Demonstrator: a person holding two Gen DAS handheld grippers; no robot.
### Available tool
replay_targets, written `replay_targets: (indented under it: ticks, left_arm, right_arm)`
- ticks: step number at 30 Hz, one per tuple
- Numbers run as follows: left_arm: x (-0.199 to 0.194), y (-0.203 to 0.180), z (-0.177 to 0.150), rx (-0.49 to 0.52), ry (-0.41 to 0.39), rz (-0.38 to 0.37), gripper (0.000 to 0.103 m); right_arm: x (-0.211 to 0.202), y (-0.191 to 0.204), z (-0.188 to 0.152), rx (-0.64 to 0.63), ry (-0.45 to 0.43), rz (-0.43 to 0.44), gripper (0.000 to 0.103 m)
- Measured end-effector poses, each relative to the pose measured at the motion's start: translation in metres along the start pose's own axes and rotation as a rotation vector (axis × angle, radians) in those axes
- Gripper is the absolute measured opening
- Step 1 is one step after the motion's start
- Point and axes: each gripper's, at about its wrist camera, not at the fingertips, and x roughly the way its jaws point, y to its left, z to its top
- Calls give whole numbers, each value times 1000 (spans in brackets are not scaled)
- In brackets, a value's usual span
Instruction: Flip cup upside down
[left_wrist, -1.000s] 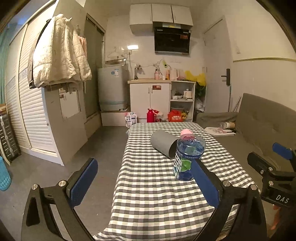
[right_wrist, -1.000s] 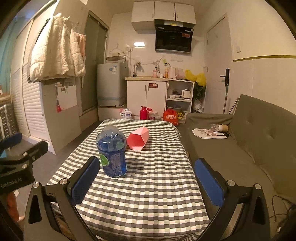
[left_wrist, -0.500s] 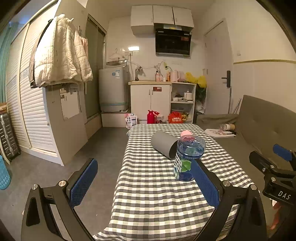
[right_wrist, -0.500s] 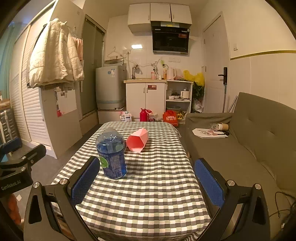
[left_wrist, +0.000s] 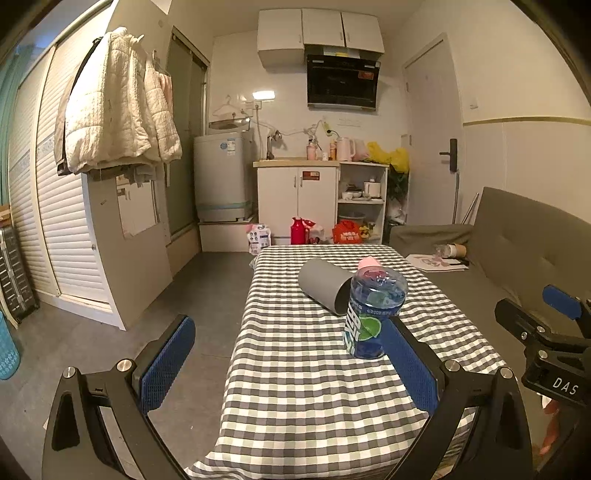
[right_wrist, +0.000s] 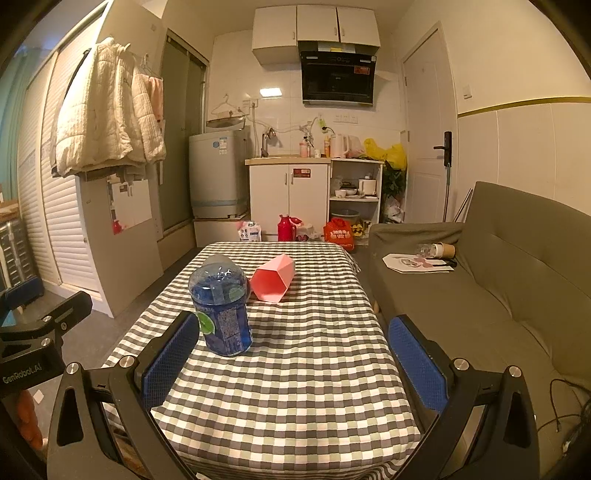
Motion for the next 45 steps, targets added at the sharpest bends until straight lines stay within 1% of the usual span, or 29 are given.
replay_targets:
  ticks: [17,45]
  left_arm:
    - [-1,4,1,7,2,7,103]
    - [-4,3,2,10,-10,7,103]
  right_arm:
    - [5,3,-2,-6,21,-10,103]
    - [5,5,-2,-5,23,-10,103]
